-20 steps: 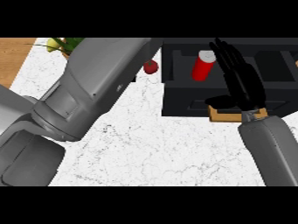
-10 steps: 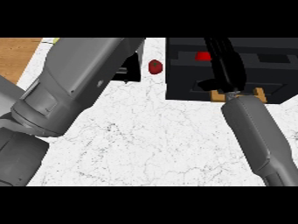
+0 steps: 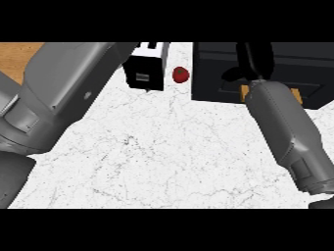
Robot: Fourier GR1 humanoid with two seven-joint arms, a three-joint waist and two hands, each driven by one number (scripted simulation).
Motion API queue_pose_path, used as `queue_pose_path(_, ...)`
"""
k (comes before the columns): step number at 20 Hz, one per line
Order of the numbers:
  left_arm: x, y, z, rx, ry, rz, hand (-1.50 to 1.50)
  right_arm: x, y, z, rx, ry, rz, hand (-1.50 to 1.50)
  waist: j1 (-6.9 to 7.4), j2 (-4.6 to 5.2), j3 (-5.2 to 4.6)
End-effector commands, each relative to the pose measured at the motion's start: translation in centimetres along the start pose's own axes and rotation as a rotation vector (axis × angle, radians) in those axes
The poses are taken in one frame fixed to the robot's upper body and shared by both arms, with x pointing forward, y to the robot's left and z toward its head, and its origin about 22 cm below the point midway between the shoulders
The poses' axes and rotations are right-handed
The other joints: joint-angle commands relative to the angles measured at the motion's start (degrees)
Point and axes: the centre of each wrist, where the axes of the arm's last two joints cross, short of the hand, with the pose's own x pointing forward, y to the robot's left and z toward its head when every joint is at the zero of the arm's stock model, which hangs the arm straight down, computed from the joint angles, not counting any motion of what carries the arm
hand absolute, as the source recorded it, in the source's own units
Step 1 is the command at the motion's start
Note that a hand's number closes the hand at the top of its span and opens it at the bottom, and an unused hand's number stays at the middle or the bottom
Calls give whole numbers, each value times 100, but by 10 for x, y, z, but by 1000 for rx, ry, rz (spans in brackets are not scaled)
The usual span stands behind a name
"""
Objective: Pick up the can, place it into the drawer and close the drawer
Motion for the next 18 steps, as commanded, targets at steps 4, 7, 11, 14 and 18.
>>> queue_pose_path(4,-10,15,6,-7,-1,-2,-150,23,-14,-35,-79,-15,10,-150,131,21,-1)
queue_pose_path(7,2,39,1,-9,-1,-20,-150,16,-22,-43,-78,0,0,-150,125,37,1)
queue_pose_path(11,-12,41,8,-34,5,-3,-150,22,-28,-52,-93,-9,-25,-150,263,70,0)
queue_pose_path(14,-19,42,12,-20,6,5,-150,33,-23,-50,-79,-30,-139,-150,138,41,7)
queue_pose_path(18,-26,58,18,-39,7,-5,-150,27,-29,-54,-101,-14,-194,-150,290,12,6)
